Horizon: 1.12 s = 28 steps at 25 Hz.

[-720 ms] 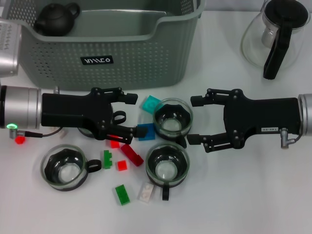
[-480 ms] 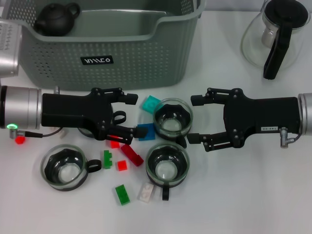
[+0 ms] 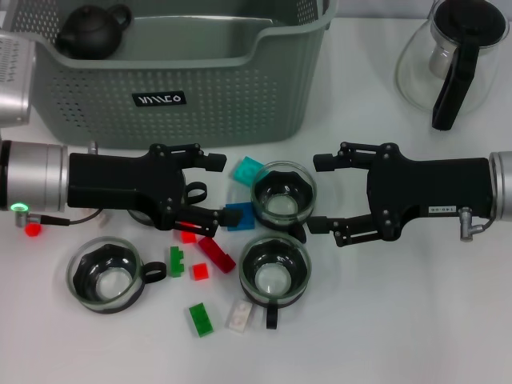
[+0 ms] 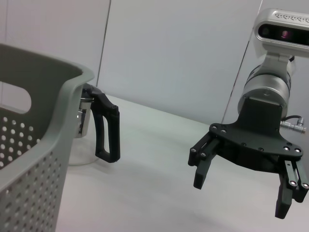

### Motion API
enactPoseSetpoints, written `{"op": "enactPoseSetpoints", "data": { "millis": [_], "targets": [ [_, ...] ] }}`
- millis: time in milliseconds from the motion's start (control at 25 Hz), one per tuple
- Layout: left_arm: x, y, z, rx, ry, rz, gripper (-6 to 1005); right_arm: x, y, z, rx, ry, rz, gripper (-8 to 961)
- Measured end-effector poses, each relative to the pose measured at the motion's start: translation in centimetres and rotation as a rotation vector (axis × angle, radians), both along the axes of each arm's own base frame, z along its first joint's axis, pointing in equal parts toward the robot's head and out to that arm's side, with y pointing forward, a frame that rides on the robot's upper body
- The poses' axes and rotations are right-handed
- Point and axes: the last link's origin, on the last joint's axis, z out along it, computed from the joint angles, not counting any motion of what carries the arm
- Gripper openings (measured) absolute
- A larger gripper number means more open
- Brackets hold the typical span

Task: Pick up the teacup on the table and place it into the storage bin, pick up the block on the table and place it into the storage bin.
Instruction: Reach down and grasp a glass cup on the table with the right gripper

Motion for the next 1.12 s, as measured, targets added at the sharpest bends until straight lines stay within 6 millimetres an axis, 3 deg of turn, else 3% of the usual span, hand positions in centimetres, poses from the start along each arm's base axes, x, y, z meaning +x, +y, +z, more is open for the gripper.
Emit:
{"op": "enactPoseSetpoints", "data": {
  "millis": [560,800,1120],
  "targets": [
    [-1.0,-0.9,1.2,0.008,-0.023,0.025,945,-1.0,-1.0,-0.1,-0.105,0.015,0.024,916],
    [-1.7,-0.6,1.9,0.068,-0.034,0.068,944,-1.9,-1.2,-0.8,-0.177,-0.087,0.134,917],
    [-2.2,-0.8,2.4,0.110,-0.067,0.111,944,-3.1,-1.3,-0.1,-0.213,-0.161,0.251,917]
  ]
}}
